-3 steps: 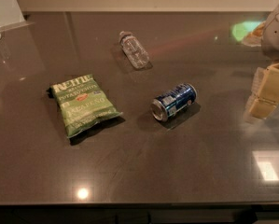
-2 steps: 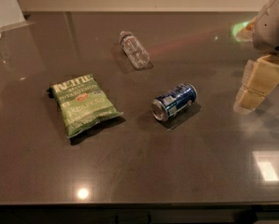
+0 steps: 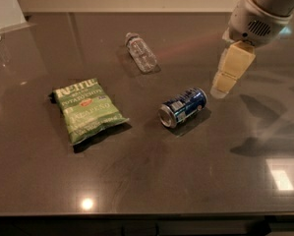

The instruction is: Place water bottle upright

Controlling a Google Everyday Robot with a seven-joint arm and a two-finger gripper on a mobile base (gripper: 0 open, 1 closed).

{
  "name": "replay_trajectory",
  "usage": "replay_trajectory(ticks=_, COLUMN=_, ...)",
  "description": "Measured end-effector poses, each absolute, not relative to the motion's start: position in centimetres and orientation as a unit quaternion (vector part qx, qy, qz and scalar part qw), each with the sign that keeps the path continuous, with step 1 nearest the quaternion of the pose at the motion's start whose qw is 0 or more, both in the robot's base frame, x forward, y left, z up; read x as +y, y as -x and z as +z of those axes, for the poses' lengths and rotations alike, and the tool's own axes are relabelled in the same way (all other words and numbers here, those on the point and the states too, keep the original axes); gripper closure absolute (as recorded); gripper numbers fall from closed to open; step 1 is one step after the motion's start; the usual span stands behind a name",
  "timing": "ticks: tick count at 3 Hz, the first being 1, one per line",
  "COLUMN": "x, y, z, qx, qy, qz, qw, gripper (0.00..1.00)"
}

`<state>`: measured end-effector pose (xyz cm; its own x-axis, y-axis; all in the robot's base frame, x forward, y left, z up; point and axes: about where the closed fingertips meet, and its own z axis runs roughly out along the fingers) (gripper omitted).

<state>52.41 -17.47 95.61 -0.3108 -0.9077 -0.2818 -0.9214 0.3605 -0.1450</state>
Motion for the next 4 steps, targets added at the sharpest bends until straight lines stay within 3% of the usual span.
replay_trajectory(ticks=4, x=-7.5, y=-64.5, z=91.5, qx=0.883, qy=0.461, qz=0.0, qw=0.088, gripper=0.0)
